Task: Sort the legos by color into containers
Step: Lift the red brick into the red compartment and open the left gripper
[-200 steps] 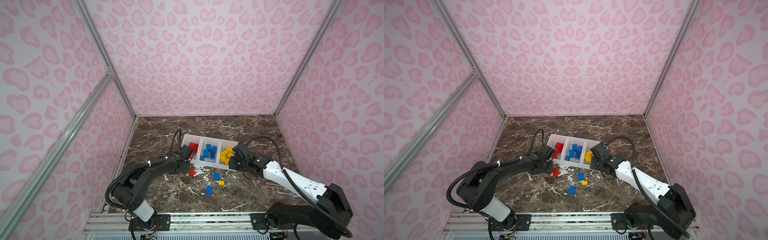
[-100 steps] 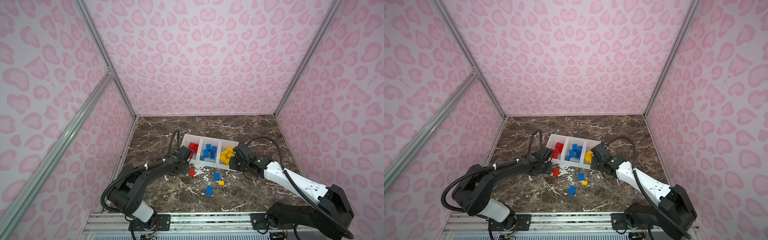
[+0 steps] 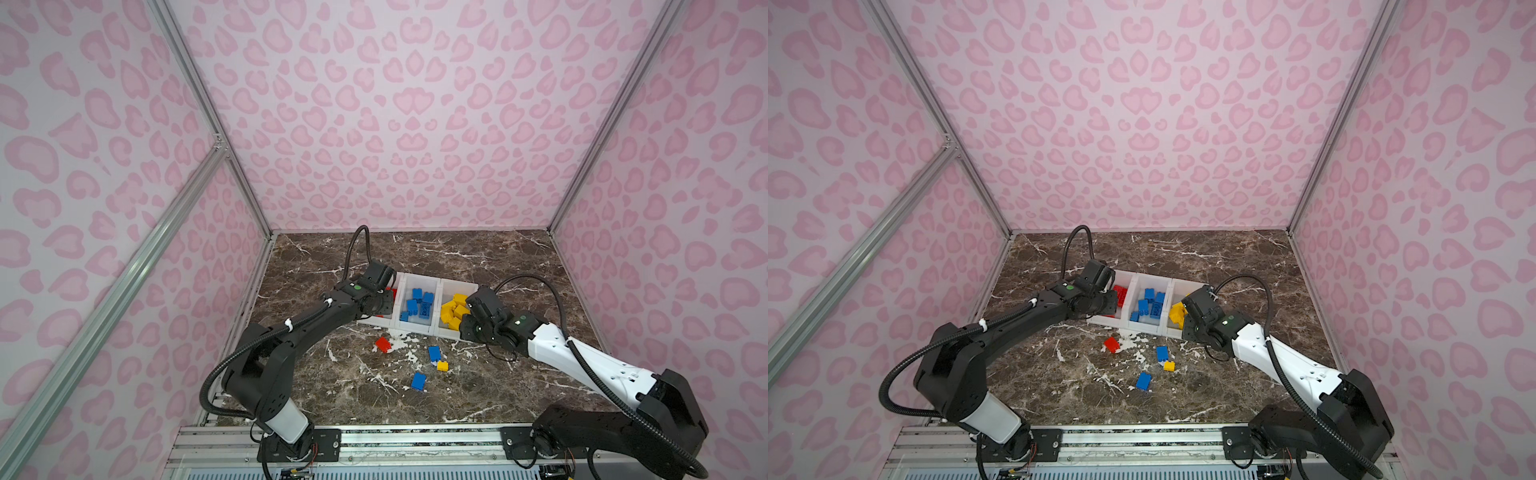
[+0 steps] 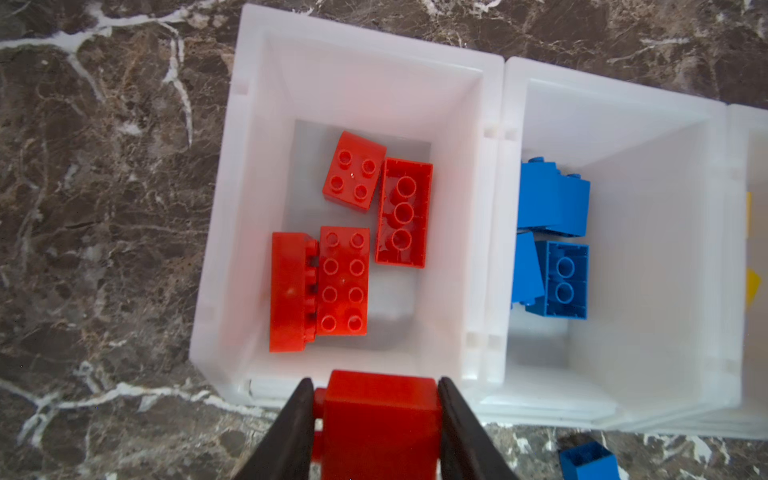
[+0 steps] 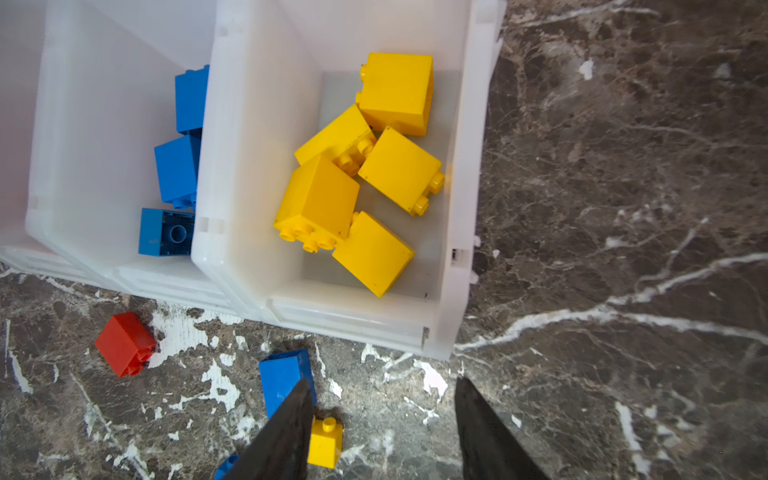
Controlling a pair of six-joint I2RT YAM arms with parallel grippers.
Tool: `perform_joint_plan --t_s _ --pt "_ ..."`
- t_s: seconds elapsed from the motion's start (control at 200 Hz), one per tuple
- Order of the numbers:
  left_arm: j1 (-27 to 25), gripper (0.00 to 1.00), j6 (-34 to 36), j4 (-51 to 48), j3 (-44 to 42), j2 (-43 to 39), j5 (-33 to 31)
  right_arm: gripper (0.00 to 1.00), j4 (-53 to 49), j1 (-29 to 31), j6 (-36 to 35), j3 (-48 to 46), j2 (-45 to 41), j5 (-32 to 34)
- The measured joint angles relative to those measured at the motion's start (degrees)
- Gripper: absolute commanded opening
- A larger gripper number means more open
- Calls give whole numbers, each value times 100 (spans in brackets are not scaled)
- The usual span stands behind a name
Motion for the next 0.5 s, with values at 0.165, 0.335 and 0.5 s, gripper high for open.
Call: perform_joint_plan --t_s 0.165,0.335,0.5 --pt "4 49 125 -72 216 310 66 56 -33 0 22 -79 -197 42" --pt "4 56 144 -120 260 396 190 56 -96 0 70 -216 -304 46" --pt "4 58 153 -120 260 396 195 56 -101 0 125 -234 -306 44"
